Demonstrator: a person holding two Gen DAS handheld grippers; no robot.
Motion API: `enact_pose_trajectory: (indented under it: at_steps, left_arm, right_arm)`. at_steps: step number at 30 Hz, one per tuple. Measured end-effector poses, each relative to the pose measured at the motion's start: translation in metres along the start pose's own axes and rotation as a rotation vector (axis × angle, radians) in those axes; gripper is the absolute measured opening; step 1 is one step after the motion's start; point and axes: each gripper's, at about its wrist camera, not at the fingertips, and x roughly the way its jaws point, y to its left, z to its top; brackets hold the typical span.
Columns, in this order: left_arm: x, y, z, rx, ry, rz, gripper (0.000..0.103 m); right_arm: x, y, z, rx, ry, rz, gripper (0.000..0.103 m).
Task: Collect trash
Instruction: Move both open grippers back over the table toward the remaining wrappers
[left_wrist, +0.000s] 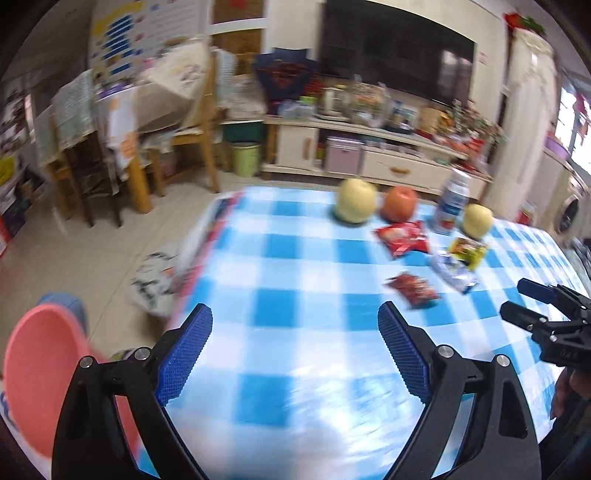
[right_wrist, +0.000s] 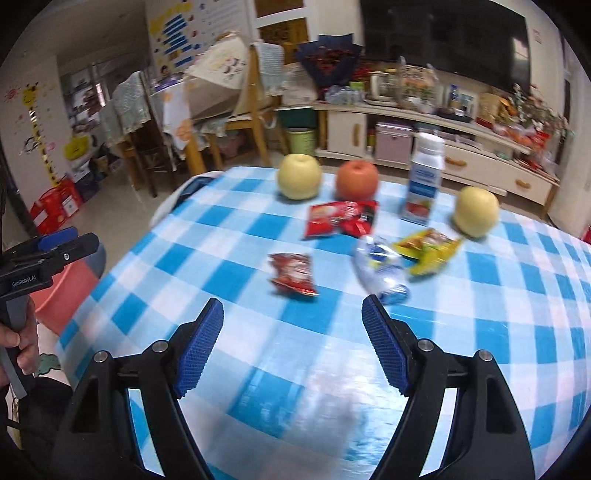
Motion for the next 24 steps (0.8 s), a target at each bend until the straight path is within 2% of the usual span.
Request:
enact_pose_trajectory:
  at_steps: [2, 6, 10, 13, 24]
  left_arm:
    - [0.015, -0.033, 0.003, 0.043, -0.004, -0.039, 0.09]
    - [0.05, -0.084, 0.003, 0.107, 0.012, -0.048, 0.091]
    - [0.087, -0.117, 0.004, 0.123, 0.062, -0.047, 0.091]
    - [0.115, -0.132, 0.007, 0.112, 0.117, -0.04, 0.091]
    - [0.162, -0.147, 0.009, 0.106, 0.17, 0.018, 0.091]
  right_arm:
    - [0.002, -0.016, -0.002, 0.009, 0.003, -0.019, 0.08]
    - [0.016, -0.048, -0.006, 0.035, 0.022, -0.044, 0.081]
    - [0.035, -0.071, -0.011, 0.047, 0.052, -0.052, 0.081]
    - [0.049, -0.085, -0.012, 0.061, 0.066, -0.042, 0.081]
    - [0.075, -0.107, -0.01, 0.074, 0.084, 0.001, 0.081]
